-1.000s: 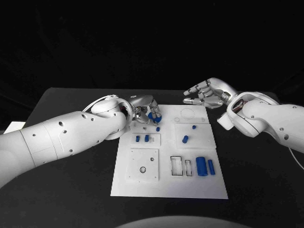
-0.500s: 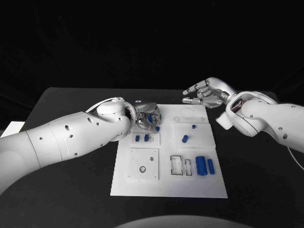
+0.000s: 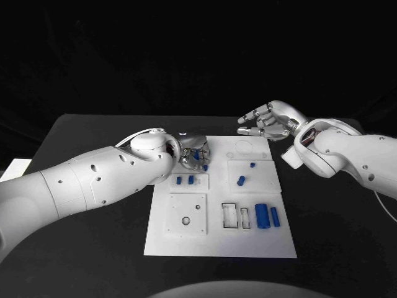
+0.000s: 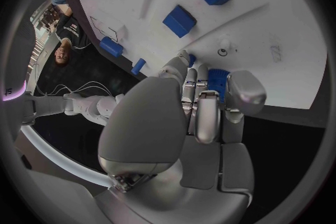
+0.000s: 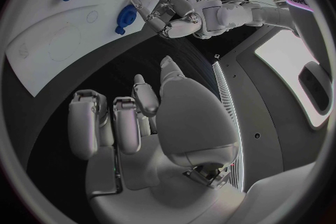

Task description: Assemble the parts on the task board

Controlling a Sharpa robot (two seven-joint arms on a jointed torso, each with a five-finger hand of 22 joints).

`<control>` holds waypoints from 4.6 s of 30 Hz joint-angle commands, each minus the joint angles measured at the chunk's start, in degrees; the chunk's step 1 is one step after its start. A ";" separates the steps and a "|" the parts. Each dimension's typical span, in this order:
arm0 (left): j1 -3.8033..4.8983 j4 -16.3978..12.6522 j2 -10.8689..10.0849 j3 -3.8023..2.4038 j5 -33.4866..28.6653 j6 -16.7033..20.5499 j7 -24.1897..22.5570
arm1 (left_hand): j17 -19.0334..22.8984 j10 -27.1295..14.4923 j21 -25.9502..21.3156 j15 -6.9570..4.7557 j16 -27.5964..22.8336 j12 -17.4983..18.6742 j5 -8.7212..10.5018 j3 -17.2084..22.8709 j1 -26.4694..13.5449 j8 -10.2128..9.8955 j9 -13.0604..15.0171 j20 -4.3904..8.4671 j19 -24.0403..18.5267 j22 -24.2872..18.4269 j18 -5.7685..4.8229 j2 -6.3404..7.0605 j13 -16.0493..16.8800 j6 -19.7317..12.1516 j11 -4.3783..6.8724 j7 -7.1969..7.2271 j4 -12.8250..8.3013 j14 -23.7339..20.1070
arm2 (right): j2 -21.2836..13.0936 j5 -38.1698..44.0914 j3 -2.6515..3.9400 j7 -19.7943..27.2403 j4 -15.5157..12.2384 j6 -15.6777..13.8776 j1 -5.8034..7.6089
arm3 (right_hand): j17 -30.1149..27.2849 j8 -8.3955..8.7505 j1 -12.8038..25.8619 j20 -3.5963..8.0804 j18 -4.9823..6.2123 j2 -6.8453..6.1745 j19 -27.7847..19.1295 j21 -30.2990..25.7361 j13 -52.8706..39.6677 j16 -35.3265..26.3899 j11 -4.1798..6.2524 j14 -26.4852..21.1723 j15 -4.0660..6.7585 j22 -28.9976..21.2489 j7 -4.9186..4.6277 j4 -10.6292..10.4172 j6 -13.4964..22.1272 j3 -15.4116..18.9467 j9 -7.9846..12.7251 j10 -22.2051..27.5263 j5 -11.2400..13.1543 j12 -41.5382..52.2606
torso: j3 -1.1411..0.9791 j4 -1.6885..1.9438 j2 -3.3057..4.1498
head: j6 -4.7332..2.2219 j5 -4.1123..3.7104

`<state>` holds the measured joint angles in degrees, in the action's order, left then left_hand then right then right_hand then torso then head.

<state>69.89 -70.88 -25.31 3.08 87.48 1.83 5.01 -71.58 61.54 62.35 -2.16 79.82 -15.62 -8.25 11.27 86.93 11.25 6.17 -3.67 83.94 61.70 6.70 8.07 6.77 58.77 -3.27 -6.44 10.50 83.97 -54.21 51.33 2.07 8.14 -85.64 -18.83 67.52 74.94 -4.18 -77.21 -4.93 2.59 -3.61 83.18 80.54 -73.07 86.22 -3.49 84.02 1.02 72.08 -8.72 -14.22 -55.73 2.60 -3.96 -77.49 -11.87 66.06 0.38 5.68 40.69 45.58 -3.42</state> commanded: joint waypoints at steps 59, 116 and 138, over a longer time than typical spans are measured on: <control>-0.88 -2.29 -2.04 -1.77 -6.72 5.90 0.65 | 1.04 7.15 -1.79 0.56 1.00 5.85 -0.14 13.36 -3.39 -3.31 -0.87 -0.03 1.13 -0.46 -0.49 1.41 -1.67 5.32 -0.14 -0.87 -3.81 2.67 | 0.40 0.07 0.01 0.69 0.19 1.07 -0.06 | 9.39 -0.18 0.18 0.13 1.09 0.74 -0.36 -0.36 -0.01 -0.26 0.06 4.59 -0.01 -0.04 0.29 0.11 0.14 0.49 -0.09 0.37 -0.40 -0.07 | 0.01 0.13 -0.20 | -0.05 -0.63; -2.35 -4.93 -8.28 -2.58 -8.87 1.47 4.49 | 1.26 8.07 -2.04 0.62 1.11 6.93 0.09 13.61 -5.66 -3.93 -0.97 -0.17 1.13 -0.51 -0.44 2.40 -1.51 5.89 -0.13 -0.76 -3.81 2.58 | 0.15 0.06 0.01 0.65 0.21 1.23 -0.23 | 9.36 -0.23 0.25 0.13 1.09 0.91 -0.35 -0.36 -0.03 -0.29 0.07 4.59 0.00 -0.02 0.31 0.12 0.05 0.56 -0.11 0.33 -0.41 0.00 | -0.04 0.36 -0.42 | 0.54 0.10; -2.36 -3.73 -7.33 -2.44 -7.87 0.57 5.05 | 1.34 7.84 -2.05 0.75 1.15 7.71 0.13 13.86 -5.93 -4.87 -1.30 -0.24 1.09 -0.40 -0.48 2.82 -1.48 4.99 -0.35 -1.12 -4.30 2.52 | 0.11 0.04 0.01 0.62 0.15 1.28 -0.23 | 9.36 -0.23 0.25 0.13 1.09 0.91 -0.35 -0.36 -0.03 -0.29 0.07 4.59 0.00 -0.02 0.31 0.12 0.05 0.56 -0.11 0.33 -0.41 0.00 | -0.05 0.40 -0.44 | 0.81 -0.02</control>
<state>67.54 -74.59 -32.77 0.64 79.15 3.42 9.84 -70.31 69.31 60.57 -1.74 80.83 -8.16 -8.25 24.98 81.53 6.56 4.91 -3.67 83.93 61.25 6.71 10.74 5.23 64.01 -3.48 -7.32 6.32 83.97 -54.12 51.26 2.08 8.30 -85.41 -18.31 67.33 74.92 -4.18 -76.98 -4.93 2.59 -3.38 83.18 80.54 -73.08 86.22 -3.49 84.02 1.02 72.08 -8.72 -14.07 -55.73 2.75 -3.99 -77.49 -12.10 66.06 0.34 6.05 40.27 46.37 -3.42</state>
